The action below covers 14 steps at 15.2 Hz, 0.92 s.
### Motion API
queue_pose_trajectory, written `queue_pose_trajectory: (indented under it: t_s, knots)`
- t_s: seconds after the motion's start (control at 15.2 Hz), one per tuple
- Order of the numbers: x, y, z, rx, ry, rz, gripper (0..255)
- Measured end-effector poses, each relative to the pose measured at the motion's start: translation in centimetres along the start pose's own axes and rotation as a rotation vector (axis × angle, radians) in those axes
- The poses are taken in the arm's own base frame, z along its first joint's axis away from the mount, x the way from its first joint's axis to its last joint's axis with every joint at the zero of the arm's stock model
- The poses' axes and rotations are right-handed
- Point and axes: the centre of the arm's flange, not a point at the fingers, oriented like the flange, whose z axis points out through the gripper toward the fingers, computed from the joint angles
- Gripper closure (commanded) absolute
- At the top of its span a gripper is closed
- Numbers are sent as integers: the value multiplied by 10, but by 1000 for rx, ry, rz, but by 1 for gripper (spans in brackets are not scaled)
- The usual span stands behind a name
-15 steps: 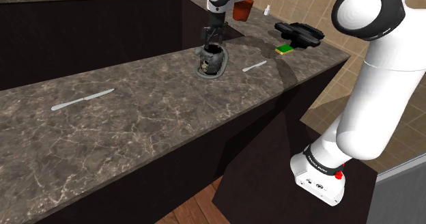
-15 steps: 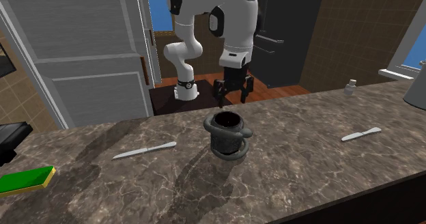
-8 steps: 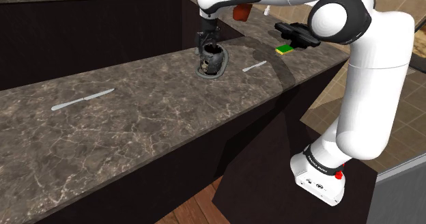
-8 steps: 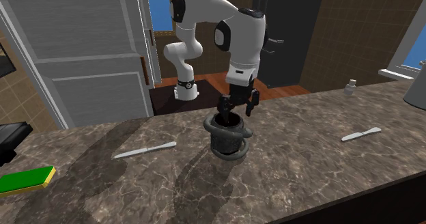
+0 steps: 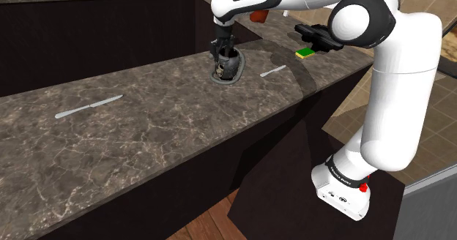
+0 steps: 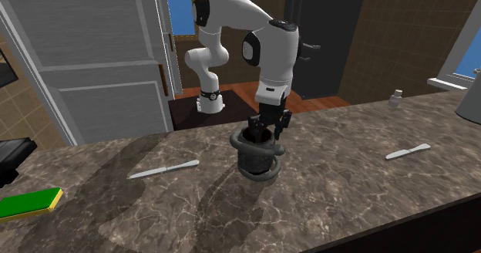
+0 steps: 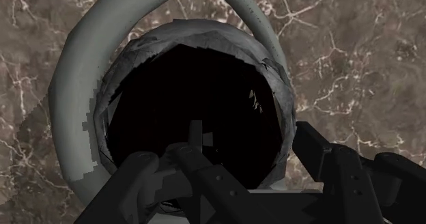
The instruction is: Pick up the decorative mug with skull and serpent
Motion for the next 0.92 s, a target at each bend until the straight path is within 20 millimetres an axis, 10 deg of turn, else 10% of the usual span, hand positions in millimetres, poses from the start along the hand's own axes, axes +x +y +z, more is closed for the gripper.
queue_pose_trajectory:
  t_s: [0.92]
  knots:
    - [-1, 2, -27, 0, -7, 0, 255]
